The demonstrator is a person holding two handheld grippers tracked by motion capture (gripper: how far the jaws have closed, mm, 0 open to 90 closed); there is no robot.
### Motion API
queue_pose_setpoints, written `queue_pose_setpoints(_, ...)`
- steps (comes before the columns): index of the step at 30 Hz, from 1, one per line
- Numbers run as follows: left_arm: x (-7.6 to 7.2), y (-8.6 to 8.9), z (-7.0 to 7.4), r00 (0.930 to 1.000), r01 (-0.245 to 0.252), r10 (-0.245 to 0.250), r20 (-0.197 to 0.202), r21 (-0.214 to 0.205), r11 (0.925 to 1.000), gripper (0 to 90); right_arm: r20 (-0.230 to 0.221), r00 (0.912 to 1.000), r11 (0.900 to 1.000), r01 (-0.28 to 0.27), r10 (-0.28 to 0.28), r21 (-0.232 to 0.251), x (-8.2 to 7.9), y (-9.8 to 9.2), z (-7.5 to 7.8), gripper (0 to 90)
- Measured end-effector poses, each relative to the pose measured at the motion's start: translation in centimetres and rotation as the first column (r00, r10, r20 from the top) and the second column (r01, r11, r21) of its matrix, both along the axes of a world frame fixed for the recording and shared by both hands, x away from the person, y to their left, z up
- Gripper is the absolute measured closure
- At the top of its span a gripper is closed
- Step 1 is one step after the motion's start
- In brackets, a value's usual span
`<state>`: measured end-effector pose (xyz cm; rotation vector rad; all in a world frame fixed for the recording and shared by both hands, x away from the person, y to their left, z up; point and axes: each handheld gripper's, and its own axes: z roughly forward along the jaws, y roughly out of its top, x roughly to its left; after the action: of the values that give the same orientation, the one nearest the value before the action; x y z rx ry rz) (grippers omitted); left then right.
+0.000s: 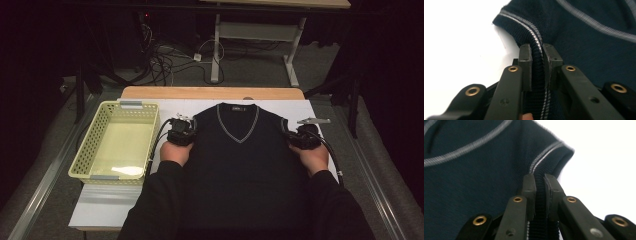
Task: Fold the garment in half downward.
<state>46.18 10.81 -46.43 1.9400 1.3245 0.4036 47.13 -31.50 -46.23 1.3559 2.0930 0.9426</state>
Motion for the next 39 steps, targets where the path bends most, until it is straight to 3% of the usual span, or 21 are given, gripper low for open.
queue_pose_setpoints(6, -2.5, 0.3, 2.1, 0.9972, 0.031, -0.028, 0.069, -0.037, 0.9989, 76.8, 0.087, 0.9960, 0.9998, -0.020, 0.020, 0.005, -2.5, -0.2, 2.5, 81.3)
queue_pose_setpoints(8, -3.9, 0.4, 2.7, 0.9908, 0.057, -0.054, 0.124, -0.018, 0.9982, 76.8, 0.112, 0.9932, 0.9995, -0.032, 0.031, 0.007, -3.8, -0.4, 3.0, 81.2)
queue_pose_setpoints(11, -6.0, 1.0, 2.9, 0.9853, 0.089, -0.081, 0.150, -0.042, 0.9952, 76.8, 0.155, 0.9868, 0.9982, -0.052, 0.047, 0.031, -6.0, -1.0, 3.6, 81.2)
queue_pose_setpoints(14, -8.0, 2.0, 2.3, 0.9840, 0.114, -0.104, 0.144, -0.057, 0.9919, 76.7, 0.169, 0.9833, 0.9969, -0.074, 0.068, 0.029, -8.3, -1.3, 3.6, 81.2)
queue_pose_setpoints(17, -9.7, 2.4, 1.2, 0.9848, 0.149, -0.143, 0.099, -0.054, 0.9874, 76.5, 0.171, 0.9810, 0.9951, -0.096, 0.091, 0.023, -10.8, -1.5, 2.9, 81.1)
queue_pose_setpoints(22, -11.7, 2.6, -0.9, 0.9809, 0.182, -0.183, 0.067, 0.010, 0.9832, 75.7, 0.132, 0.9861, 0.9945, -0.104, 0.101, 0.017, -13.5, -1.8, 0.7, 80.5)
queue_pose_setpoints(26, -12.0, 2.7, -2.0, 0.9835, 0.174, -0.174, 0.050, -0.003, 0.9847, 73.9, 0.080, 0.9931, 0.9959, -0.088, 0.086, 0.022, -13.9, -2.0, -1.0, 77.4)
queue_pose_setpoints(29, -12.1, 2.4, -2.4, 0.9820, 0.180, -0.182, 0.049, 0.036, 0.9829, 73.7, 0.077, 0.9935, 0.9963, -0.085, 0.084, 0.011, -13.9, -1.9, -1.0, 75.8)
queue_pose_setpoints(39, -12.3, 2.1, -2.5, 0.9818, 0.180, -0.183, 0.051, 0.060, 0.9819, 73.1, 0.043, 0.9967, 0.9974, -0.070, 0.069, 0.021, -13.6, -1.9, -1.4, 74.9)
